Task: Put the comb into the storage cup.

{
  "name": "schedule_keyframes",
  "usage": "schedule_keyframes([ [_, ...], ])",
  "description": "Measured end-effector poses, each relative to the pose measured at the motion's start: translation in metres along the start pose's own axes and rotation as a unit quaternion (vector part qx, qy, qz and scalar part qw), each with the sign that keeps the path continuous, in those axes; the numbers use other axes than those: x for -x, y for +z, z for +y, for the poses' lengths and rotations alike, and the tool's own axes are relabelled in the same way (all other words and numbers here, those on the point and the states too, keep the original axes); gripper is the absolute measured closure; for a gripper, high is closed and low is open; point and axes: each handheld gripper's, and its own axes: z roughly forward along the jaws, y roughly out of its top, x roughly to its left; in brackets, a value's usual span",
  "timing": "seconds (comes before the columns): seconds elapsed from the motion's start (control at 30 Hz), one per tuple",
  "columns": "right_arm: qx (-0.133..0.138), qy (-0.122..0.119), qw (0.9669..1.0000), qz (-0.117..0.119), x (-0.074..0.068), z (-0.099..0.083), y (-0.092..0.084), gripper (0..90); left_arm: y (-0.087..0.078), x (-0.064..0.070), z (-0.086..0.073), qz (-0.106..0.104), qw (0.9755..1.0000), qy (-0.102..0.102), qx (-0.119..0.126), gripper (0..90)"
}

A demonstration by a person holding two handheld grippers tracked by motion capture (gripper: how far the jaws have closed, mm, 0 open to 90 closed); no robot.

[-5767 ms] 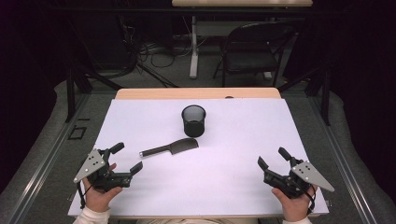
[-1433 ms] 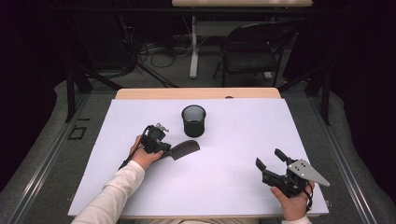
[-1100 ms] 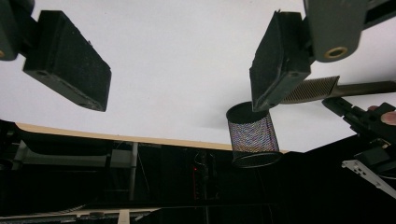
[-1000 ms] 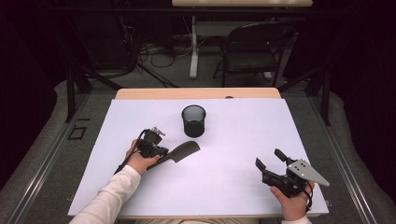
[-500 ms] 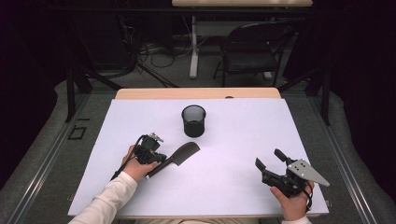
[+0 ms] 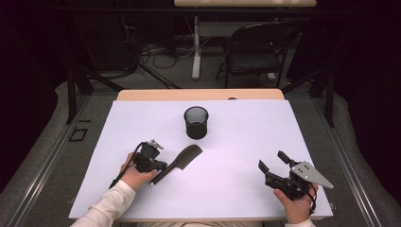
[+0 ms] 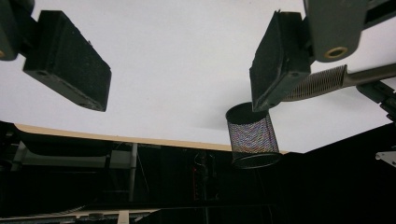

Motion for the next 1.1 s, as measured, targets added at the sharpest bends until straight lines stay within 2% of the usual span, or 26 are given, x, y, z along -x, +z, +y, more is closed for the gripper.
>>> schedule_keyframes([
  [0.13,0.000,-0.001,1.0000,0.000,0.000,0.000,0.000,20.5,0.000,-0.001,0.000,-0.002,1.0000,0.002,-0.001,90.0],
  [0.3,-0.001,-0.001,1.0000,0.000,0.000,0.000,0.000,20.6,0.000,-0.003,0.000,0.000,1.0000,-0.007,0.003,89.2],
  [0.5,-0.001,-0.001,1.0000,0.000,0.000,0.000,0.000,20.6,-0.006,-0.006,0.000,0.005,0.9999,-0.011,0.009,84.1],
  [0.67,-0.002,0.000,1.0000,0.001,0.000,0.000,0.001,20.6,-0.013,-0.008,0.001,0.014,0.9996,-0.015,0.019,75.0],
  [0.73,-0.002,0.001,1.0000,0.001,0.000,-0.001,0.001,20.5,-0.016,-0.008,0.001,0.014,0.9992,-0.024,0.027,70.1],
  [0.93,-0.004,0.001,1.0000,0.001,0.000,-0.001,0.001,20.5,-0.025,-0.009,0.001,0.023,0.9987,-0.030,0.033,60.7],
  [1.1,-0.003,0.002,1.0000,0.001,0.000,-0.001,0.001,20.6,-0.033,-0.011,0.001,0.020,0.9973,-0.048,0.052,50.2],
])
